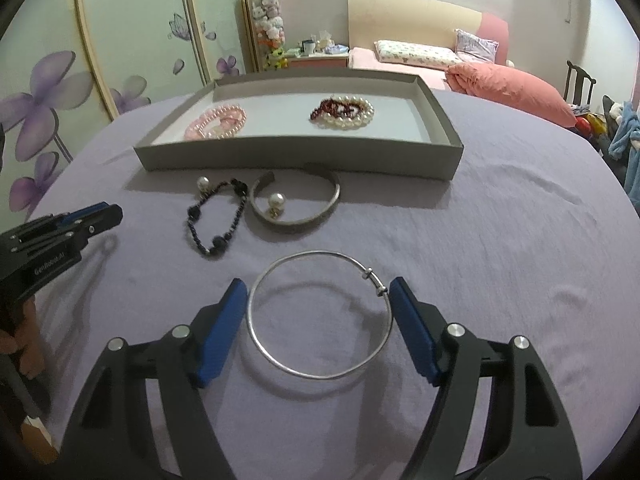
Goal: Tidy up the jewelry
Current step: 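Lift the silver ring with left tool while right tool carries the bangle toward the tray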
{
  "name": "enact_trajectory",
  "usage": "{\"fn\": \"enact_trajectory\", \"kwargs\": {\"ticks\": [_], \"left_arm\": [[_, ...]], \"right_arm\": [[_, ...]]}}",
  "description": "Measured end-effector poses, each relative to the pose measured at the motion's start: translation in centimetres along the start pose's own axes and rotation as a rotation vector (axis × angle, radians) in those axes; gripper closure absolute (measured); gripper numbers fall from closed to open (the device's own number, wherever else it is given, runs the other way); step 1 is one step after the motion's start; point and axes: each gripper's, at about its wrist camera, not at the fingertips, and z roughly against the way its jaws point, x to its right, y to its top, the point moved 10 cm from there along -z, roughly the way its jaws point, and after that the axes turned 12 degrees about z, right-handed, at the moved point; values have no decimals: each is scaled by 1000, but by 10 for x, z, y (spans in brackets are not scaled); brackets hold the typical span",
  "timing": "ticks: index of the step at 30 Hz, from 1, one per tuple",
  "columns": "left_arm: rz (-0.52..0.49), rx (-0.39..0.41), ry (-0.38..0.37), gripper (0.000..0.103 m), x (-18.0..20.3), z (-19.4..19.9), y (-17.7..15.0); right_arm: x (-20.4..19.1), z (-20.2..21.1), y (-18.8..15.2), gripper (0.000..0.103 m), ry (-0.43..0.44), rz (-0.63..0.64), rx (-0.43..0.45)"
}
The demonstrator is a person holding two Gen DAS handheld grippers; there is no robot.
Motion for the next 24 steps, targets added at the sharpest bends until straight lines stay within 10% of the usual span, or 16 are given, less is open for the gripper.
{"fn": "enact_trajectory", "kwargs": {"ticks": [24], "left_arm": [[0, 350, -13, 81, 35, 61, 48]], "right_arm": [[4, 88, 70, 32, -143, -30, 441]]}}
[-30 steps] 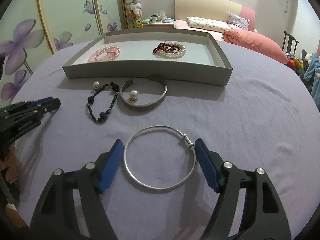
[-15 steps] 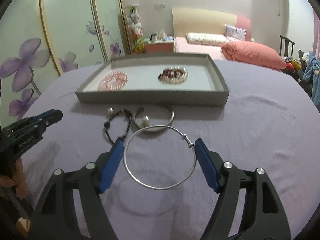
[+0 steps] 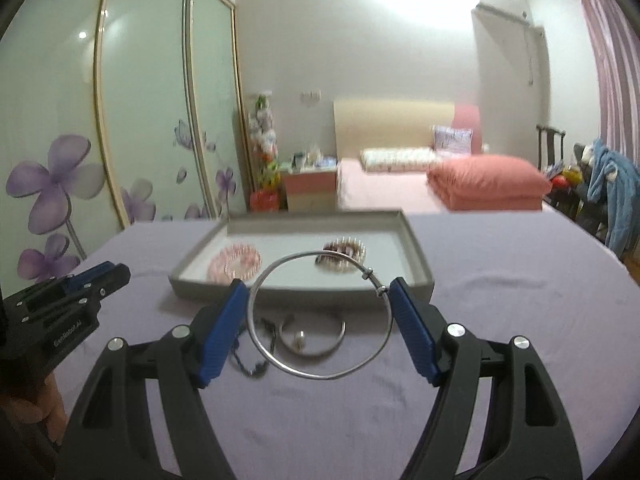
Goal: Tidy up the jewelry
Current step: 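Lift the silver ring with left tool while right tool carries the bangle toward the tray, then lower the silver ring into the tray with left tool while right tool drops the bangle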
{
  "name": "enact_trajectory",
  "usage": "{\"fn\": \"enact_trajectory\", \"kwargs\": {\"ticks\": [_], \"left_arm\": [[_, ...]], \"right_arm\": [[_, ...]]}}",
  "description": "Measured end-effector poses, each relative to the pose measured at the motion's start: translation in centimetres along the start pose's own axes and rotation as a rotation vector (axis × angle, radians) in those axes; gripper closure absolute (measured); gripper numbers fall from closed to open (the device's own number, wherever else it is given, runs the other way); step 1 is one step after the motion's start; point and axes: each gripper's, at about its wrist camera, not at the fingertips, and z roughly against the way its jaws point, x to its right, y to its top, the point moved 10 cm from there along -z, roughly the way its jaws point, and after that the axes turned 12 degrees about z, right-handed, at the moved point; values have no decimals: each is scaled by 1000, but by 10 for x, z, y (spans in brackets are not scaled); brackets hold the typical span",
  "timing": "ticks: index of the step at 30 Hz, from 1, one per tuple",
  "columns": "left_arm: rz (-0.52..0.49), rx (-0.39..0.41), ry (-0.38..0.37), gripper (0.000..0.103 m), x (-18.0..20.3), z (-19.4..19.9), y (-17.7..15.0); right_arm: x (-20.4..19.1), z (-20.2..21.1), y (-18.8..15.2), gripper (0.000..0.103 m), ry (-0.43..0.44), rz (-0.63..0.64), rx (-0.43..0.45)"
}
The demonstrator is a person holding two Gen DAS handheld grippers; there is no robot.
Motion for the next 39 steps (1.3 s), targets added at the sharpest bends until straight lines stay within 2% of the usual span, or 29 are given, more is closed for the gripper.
{"fn": "enact_trajectory", "kwargs": {"ticks": [9, 25, 31, 39], "left_arm": [[1, 57, -6, 80, 8, 5, 9], [-4, 158, 7, 81, 15, 11, 31], [-6, 197, 9, 81, 17, 11, 43], [-5, 211, 13, 80, 19, 5, 50]], "right_arm": [[1, 12, 25, 32, -53, 17, 110], [12, 26, 59, 32, -141, 8, 249], [13, 27, 70, 32, -163, 8, 286], [12, 17, 76, 32, -161, 7, 293]]}}
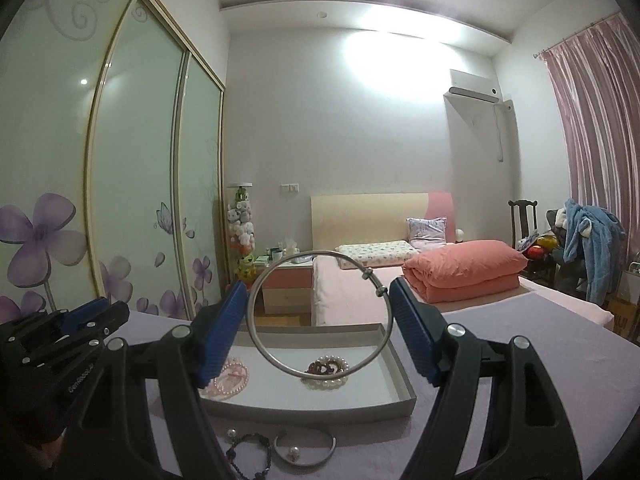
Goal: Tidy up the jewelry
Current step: 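Lower the silver ring into the tray with left tool while right tool drops the bangle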
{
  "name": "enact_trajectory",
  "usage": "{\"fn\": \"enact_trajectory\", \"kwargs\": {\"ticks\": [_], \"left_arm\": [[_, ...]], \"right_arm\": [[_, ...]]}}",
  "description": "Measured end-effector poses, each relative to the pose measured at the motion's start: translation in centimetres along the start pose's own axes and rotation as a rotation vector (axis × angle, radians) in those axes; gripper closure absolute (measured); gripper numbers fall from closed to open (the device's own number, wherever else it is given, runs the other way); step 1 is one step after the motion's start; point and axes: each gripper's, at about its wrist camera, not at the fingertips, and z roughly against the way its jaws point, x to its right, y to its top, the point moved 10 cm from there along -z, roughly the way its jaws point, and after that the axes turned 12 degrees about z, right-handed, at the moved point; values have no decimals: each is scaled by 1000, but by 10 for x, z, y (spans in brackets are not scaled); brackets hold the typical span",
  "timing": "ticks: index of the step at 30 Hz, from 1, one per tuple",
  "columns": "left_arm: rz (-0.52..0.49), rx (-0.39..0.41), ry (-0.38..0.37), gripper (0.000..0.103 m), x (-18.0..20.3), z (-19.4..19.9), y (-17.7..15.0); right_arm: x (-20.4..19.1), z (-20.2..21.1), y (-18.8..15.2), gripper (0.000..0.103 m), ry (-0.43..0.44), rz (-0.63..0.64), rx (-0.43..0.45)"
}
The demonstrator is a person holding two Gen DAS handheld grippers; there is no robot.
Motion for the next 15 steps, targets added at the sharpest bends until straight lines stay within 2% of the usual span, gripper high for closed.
{"fn": "enact_trajectory", "kwargs": {"ticks": [9, 15], "left_arm": [[12, -29, -2, 80, 1, -25, -3], [29, -91, -8, 80, 0, -63, -12]], "right_arm": [[2, -36, -10, 32, -8, -5, -41], [2, -81, -27, 32, -8, -11, -113]]}}
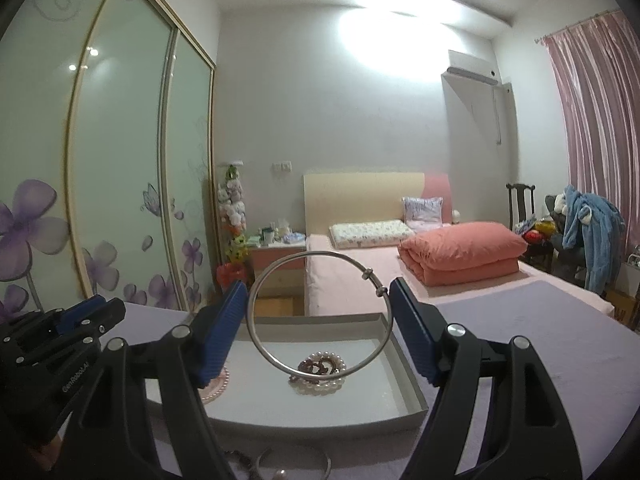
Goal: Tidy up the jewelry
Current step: 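Lower the silver ring into the tray with left tool while right tool drops the bangle, then move left tool to the black bead bracelet while right tool approaches the pearl bangle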
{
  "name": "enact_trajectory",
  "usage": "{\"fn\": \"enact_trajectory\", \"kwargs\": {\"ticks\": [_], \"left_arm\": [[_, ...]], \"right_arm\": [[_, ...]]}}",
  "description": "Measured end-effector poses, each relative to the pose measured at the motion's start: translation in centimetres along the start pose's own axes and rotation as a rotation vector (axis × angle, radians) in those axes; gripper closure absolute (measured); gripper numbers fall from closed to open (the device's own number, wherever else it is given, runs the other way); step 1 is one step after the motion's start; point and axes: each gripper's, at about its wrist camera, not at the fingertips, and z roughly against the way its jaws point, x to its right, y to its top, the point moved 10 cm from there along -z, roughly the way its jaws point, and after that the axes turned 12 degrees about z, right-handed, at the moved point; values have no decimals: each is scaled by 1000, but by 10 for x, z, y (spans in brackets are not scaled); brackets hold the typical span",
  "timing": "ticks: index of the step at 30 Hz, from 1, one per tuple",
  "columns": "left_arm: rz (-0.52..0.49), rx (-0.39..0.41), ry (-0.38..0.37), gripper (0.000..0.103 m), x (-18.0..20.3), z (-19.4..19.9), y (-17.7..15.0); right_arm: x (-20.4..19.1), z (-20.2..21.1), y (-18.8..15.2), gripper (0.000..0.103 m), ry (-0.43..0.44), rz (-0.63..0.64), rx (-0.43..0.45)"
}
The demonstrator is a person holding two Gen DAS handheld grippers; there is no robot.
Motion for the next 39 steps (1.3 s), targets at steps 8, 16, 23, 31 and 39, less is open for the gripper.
{"fn": "enact_trajectory", "kwargs": {"ticks": [8, 16, 23, 31, 39], "left_arm": [[23, -142, -9, 80, -2, -53, -21], [37, -265, -28, 80, -2, -85, -44], [106, -298, -33, 56, -20, -85, -42], [175, -270, -23, 56, -55, -50, -26], [172, -309, -8, 55, -68, -16, -40]], "right_arm": [[-4, -71, -31, 32, 65, -45, -168], [-13, -122, -68, 31, 151, -104, -347], [-8, -128, -89, 29, 211, -207, -430], [23, -82, -79, 29, 196, -224, -378], [21, -41, -108, 53, 216, -137, -479]]}}
